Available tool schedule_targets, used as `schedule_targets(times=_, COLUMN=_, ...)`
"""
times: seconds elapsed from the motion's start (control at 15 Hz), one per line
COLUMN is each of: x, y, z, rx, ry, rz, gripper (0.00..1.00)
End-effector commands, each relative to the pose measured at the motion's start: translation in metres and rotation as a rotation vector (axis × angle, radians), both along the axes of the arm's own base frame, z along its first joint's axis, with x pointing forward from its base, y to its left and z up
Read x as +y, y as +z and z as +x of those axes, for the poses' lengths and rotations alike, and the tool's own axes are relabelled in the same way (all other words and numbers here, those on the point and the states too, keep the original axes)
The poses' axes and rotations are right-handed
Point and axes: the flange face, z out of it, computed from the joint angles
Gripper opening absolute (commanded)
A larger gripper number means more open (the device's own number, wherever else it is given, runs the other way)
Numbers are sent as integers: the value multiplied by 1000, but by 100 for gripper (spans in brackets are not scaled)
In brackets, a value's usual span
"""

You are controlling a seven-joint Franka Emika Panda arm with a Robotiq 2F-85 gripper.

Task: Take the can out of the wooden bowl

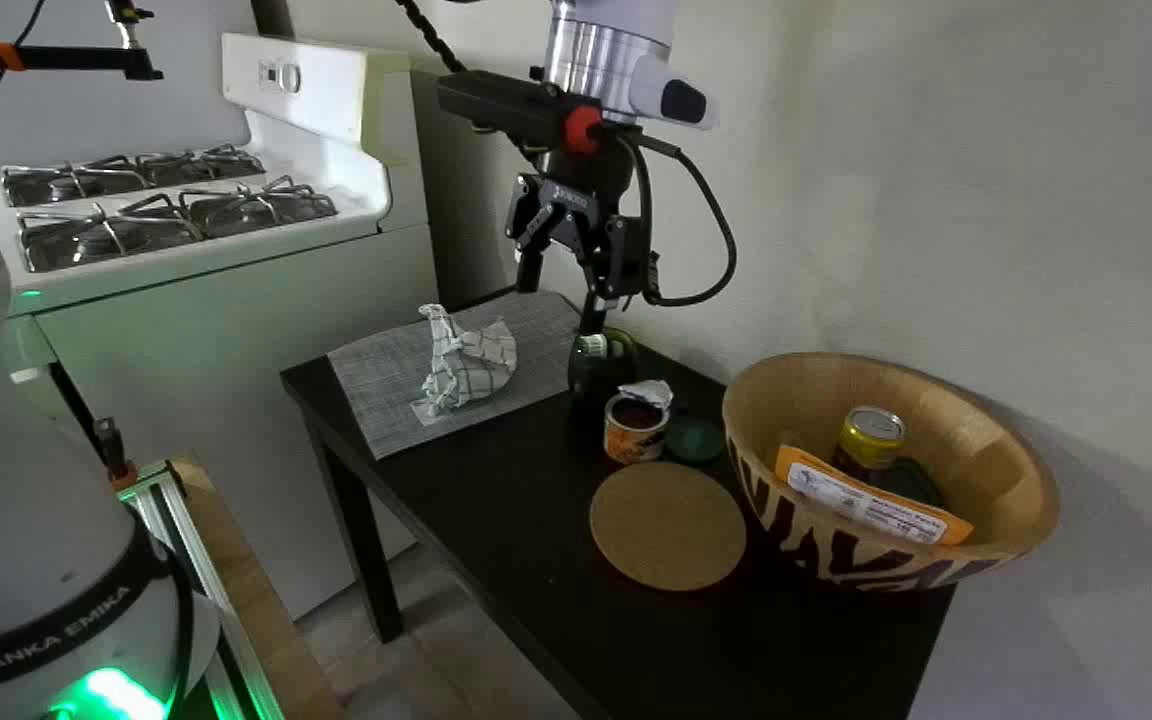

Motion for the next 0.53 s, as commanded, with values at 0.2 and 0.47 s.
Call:
schedule_targets(times=0.2, x=-4, y=-1, z=6, rx=-18, ry=-17, rz=28, gripper=100)
schedule_targets(times=0.47, x=-45, y=8, z=46, rx=-221, ry=-14, rz=6, gripper=100)
